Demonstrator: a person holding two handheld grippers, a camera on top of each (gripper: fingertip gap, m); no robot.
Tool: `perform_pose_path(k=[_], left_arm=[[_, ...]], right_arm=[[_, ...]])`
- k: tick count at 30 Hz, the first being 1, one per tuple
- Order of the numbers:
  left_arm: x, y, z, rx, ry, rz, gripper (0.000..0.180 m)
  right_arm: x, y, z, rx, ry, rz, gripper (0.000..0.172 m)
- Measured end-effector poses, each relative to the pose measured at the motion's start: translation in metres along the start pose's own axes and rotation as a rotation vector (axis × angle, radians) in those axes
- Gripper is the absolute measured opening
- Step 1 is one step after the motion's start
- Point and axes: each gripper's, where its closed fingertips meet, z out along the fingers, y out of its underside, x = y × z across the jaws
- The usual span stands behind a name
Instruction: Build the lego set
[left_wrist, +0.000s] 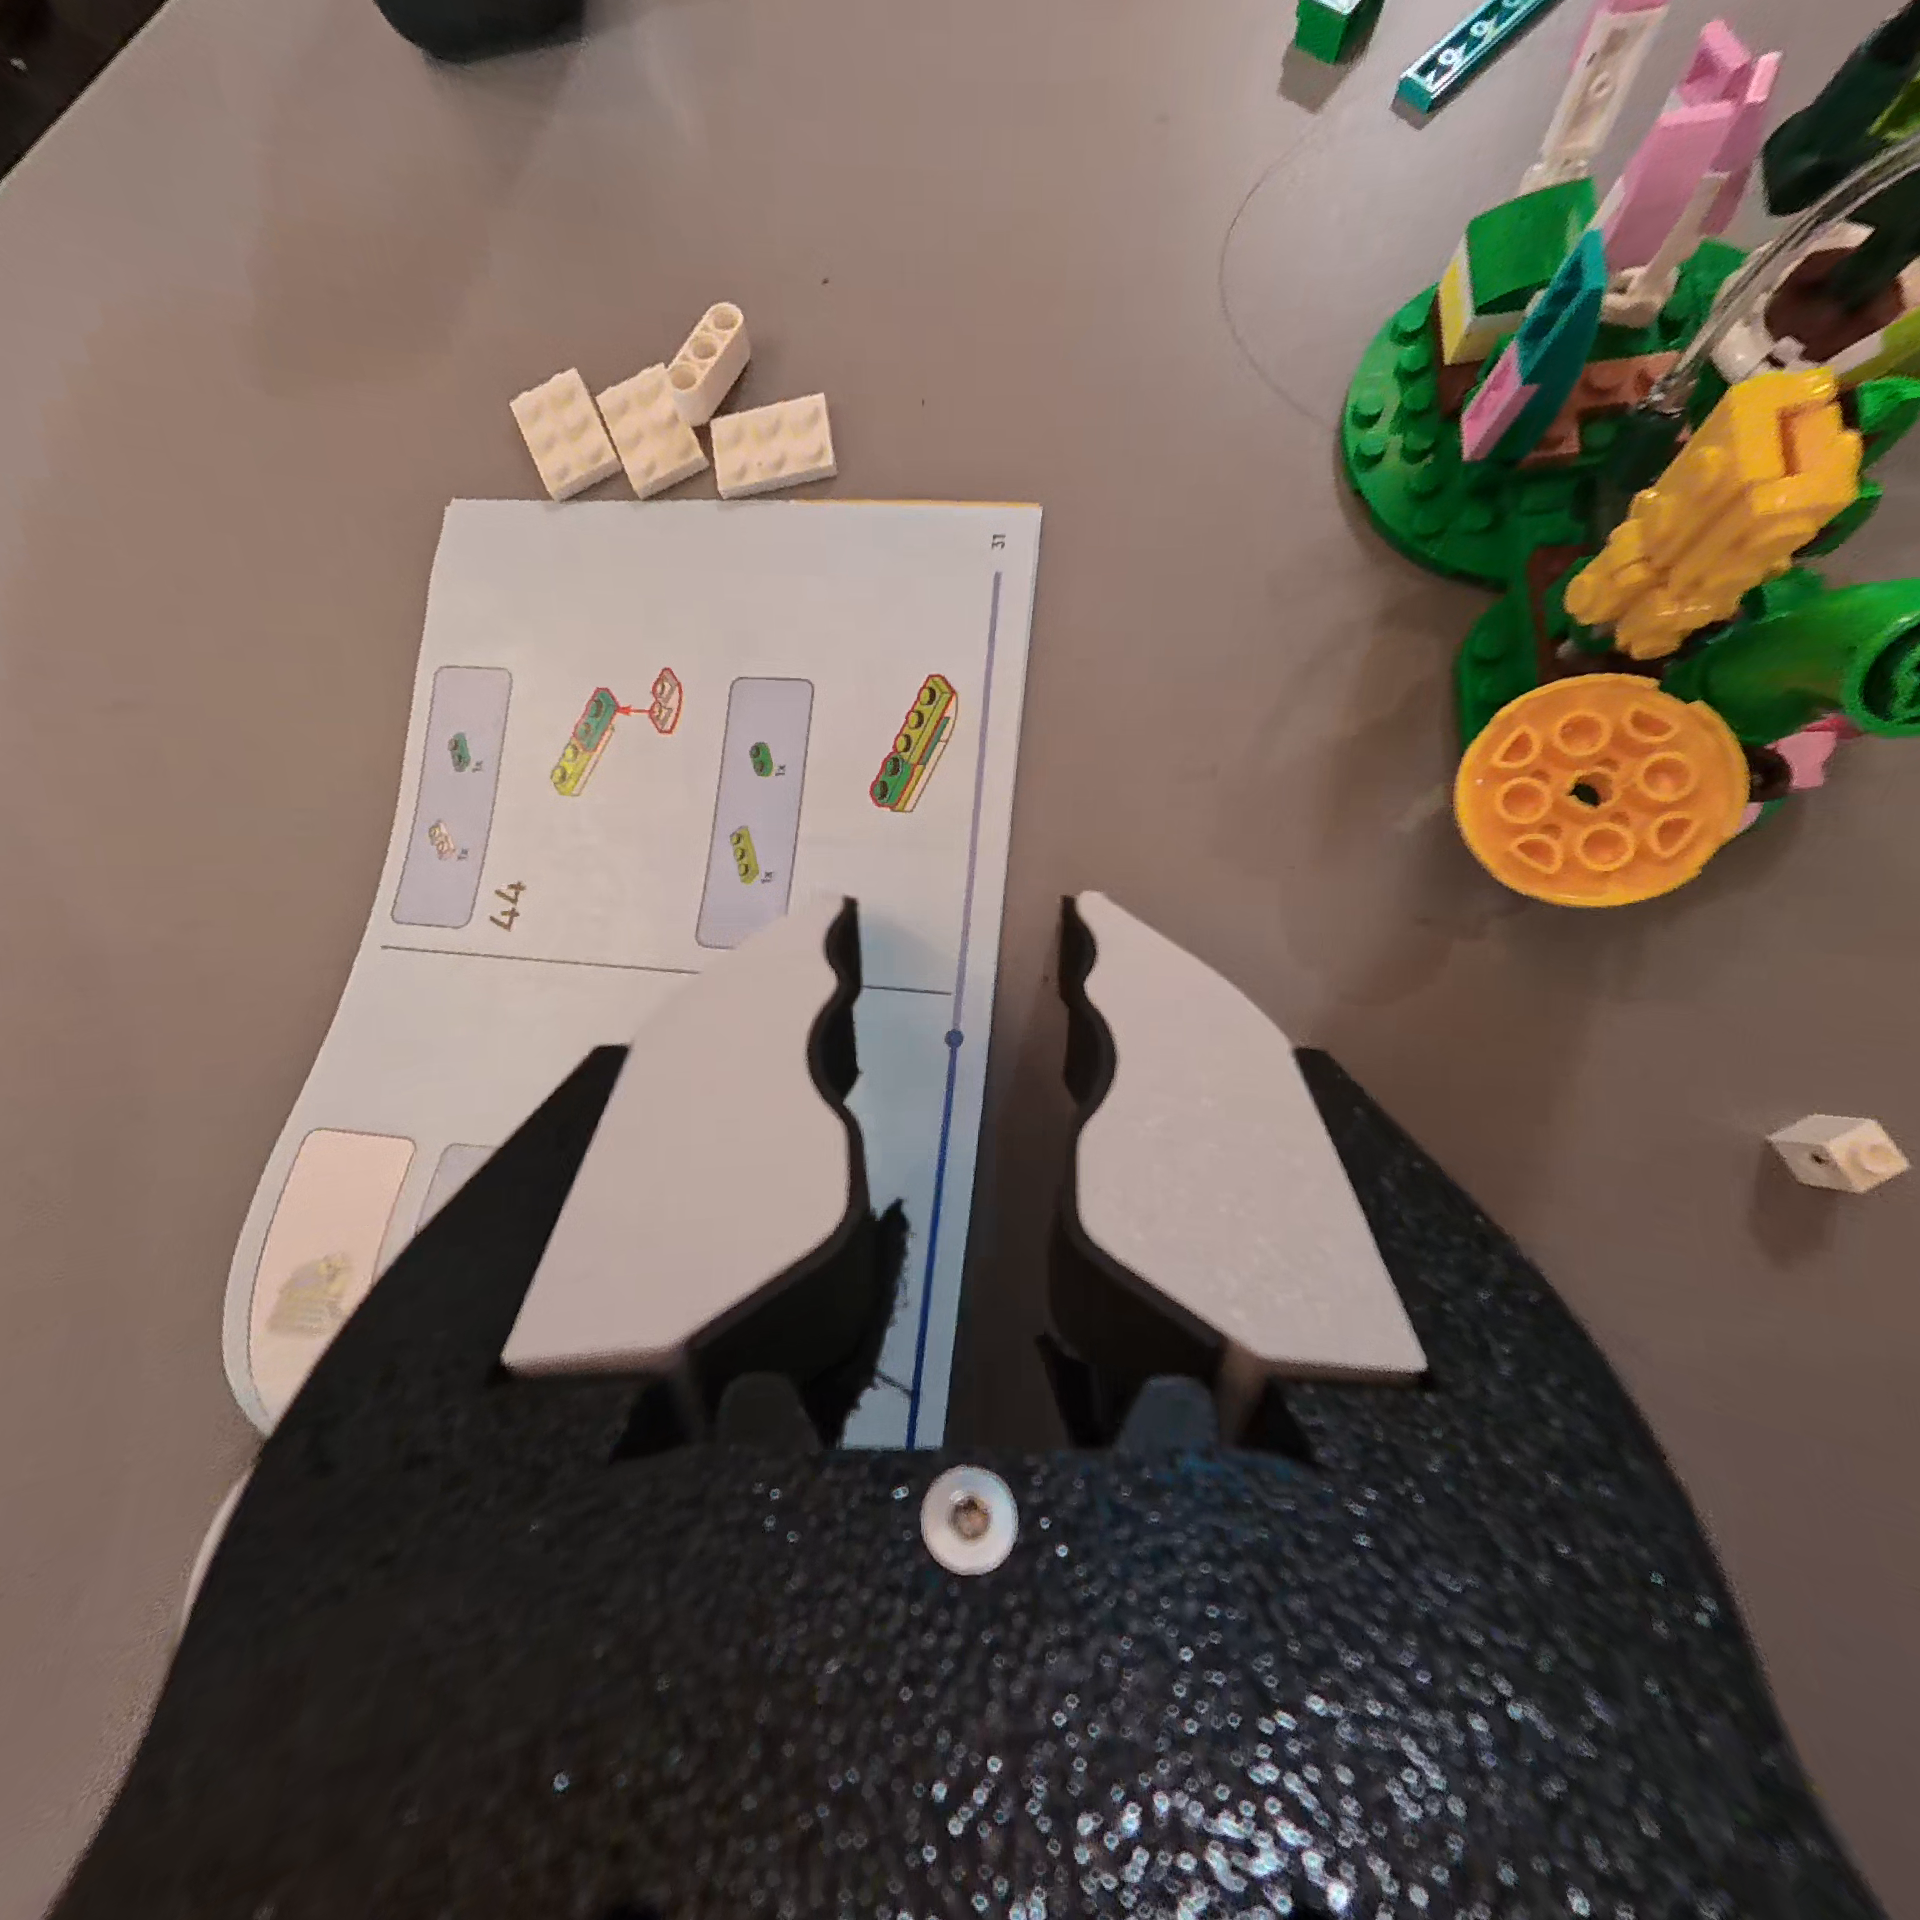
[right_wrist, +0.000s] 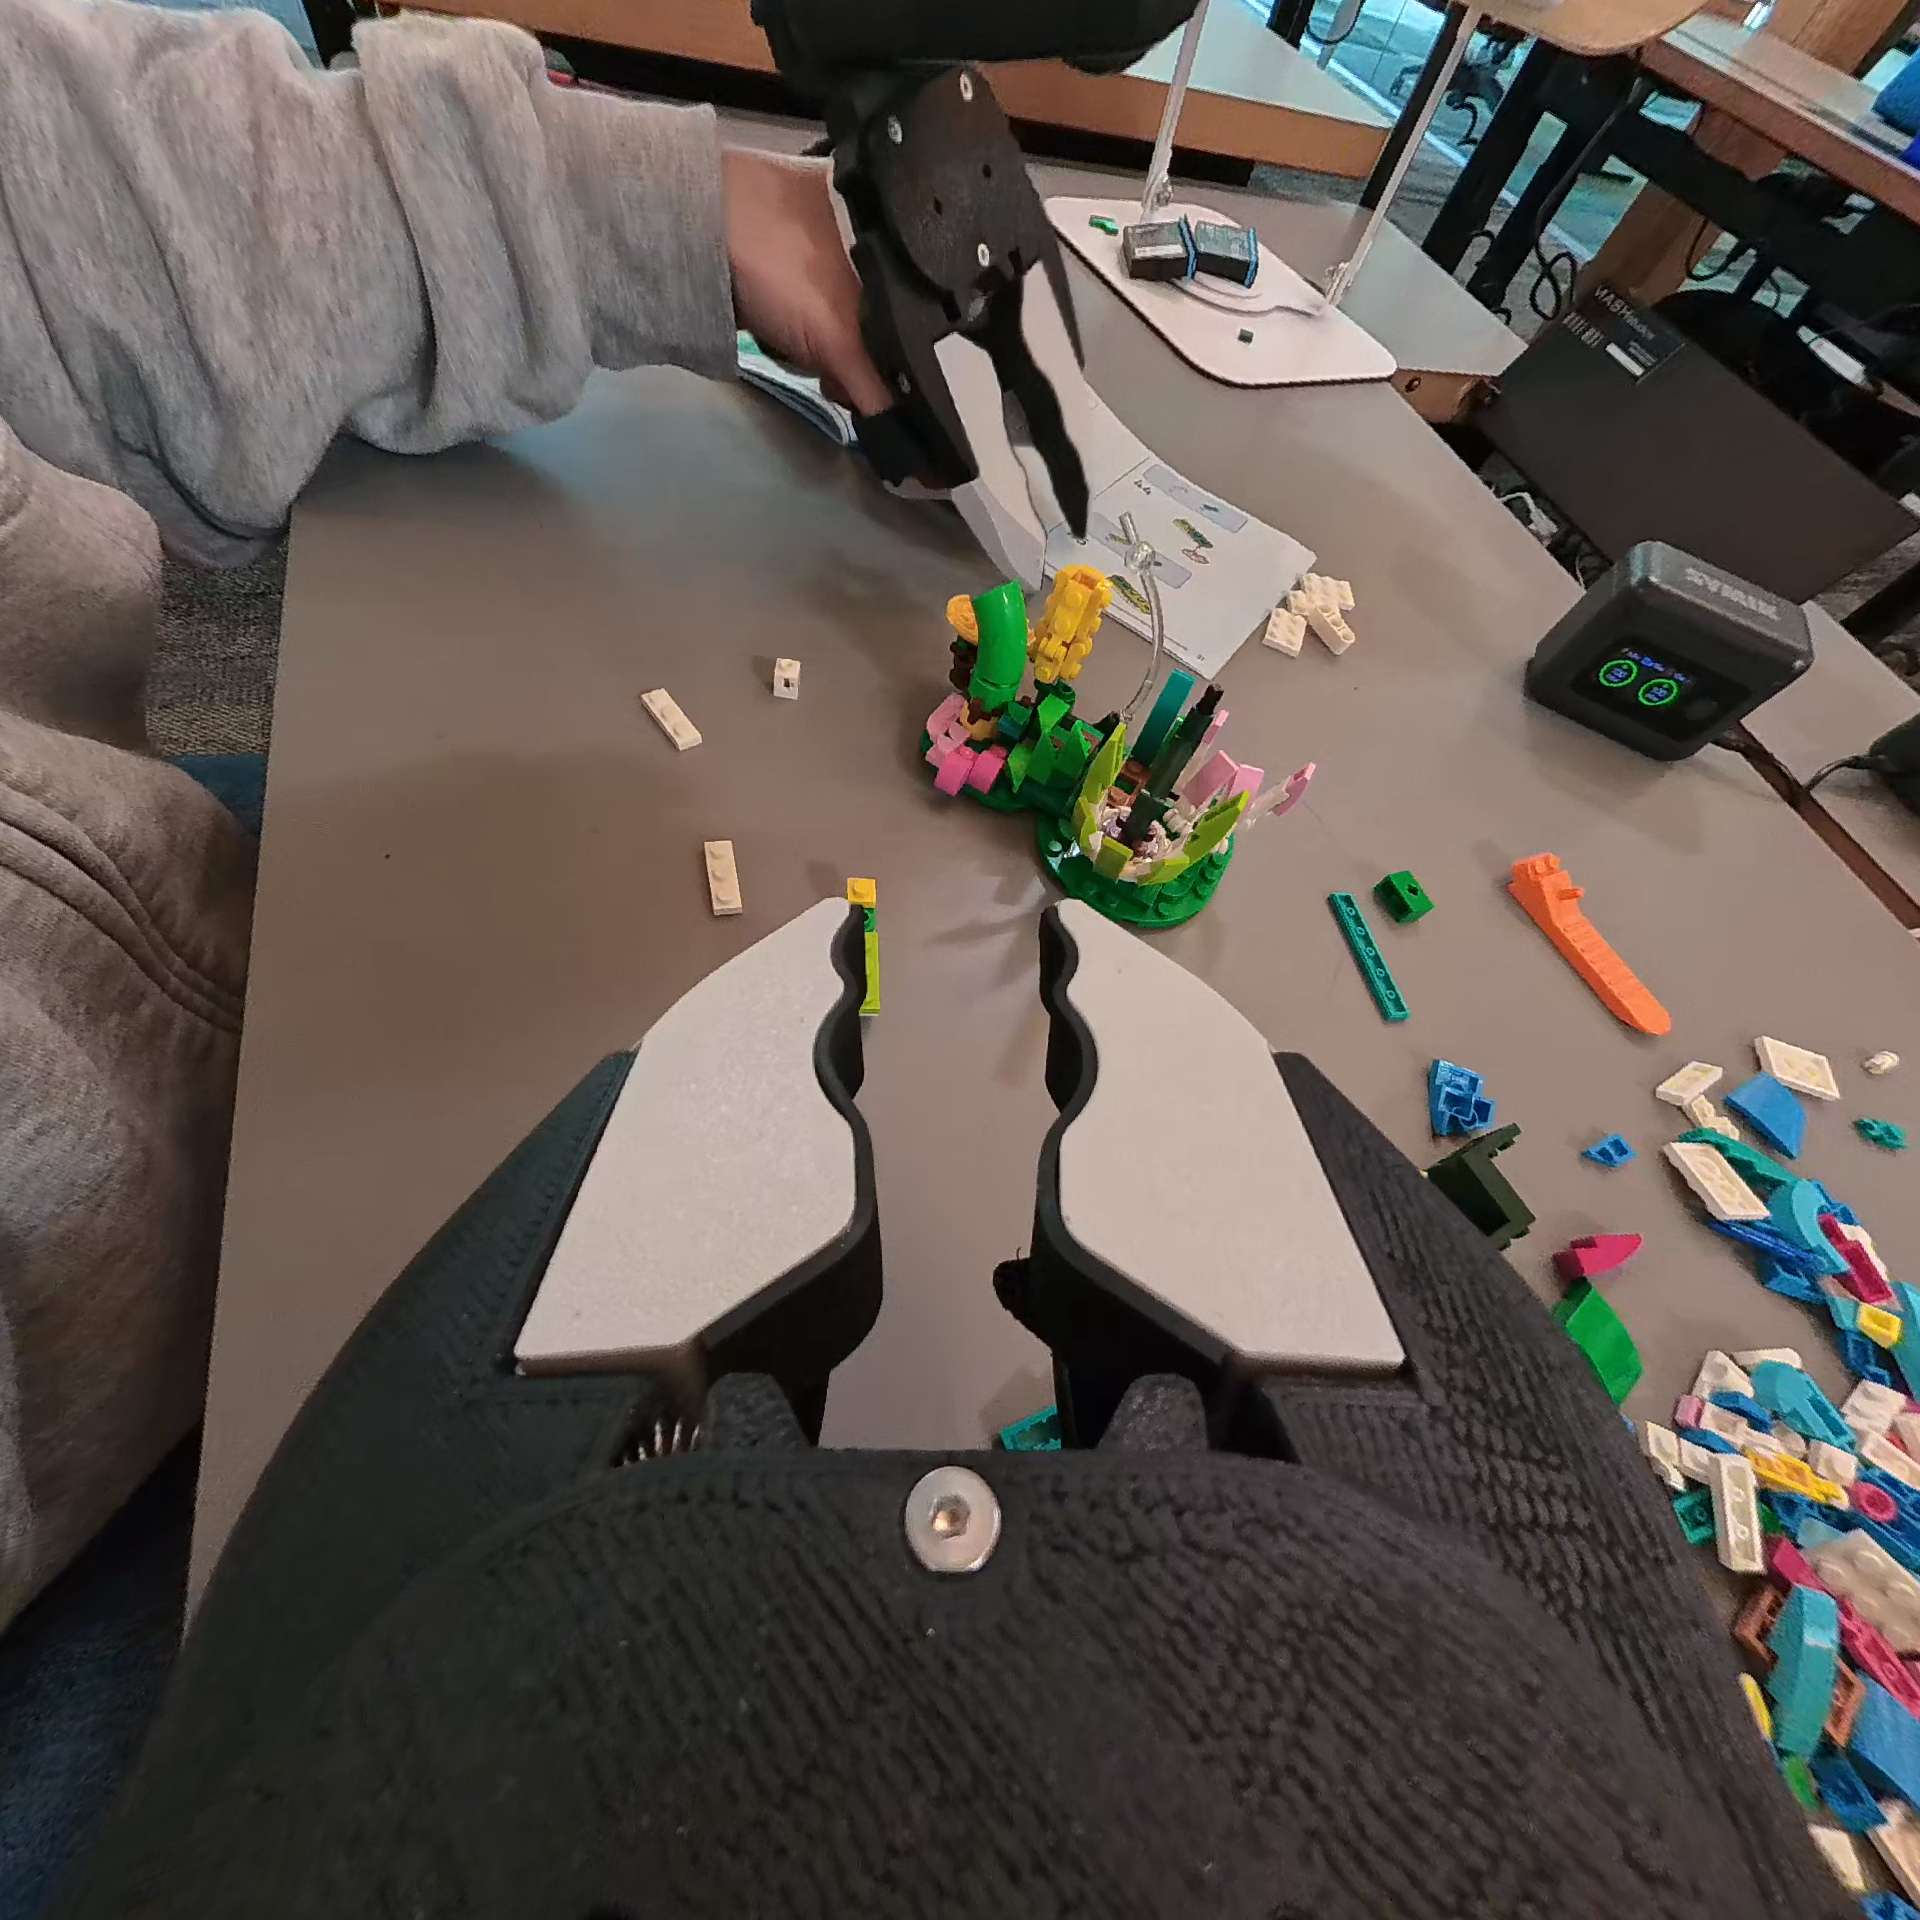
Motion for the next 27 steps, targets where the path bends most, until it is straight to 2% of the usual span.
perform_pose_path(k=[1, 9, 14, 19, 23, 27], left_arm=[[-0.001, 0.0, 0.0, 0.002, -0.009, -0.002, 0.033], [-0.009, 0.004, -0.002, 0.026, -0.057, -0.025, 0.01], [-0.02, 0.0, -0.009, 0.086, -0.104, -0.11, 0.0], [-0.031, 0.015, -0.015, 0.021, -0.191, -0.115, 0.011], [-0.032, 0.029, -0.021, -0.001, -0.148, -0.312, 0.033], [-0.04, 0.044, -0.029, -0.029, -0.163, -0.399, 0.024]], right_arm=[[0.0, 0.0, 0.0, 0.002, 0.0, 0.003, 0.031], [-0.001, 0.001, 0.001, 0.002, -0.006, 0.008, 0.031], [-0.002, 0.002, 0.002, -0.004, -0.01, 0.005, 0.031], [-0.005, 0.003, 0.004, -0.011, -0.02, 0.001, 0.031], [-0.008, 0.005, 0.004, -0.02, -0.03, -0.008, 0.029], [-0.011, 0.005, 0.006, -0.03, -0.042, -0.02, 0.029]])
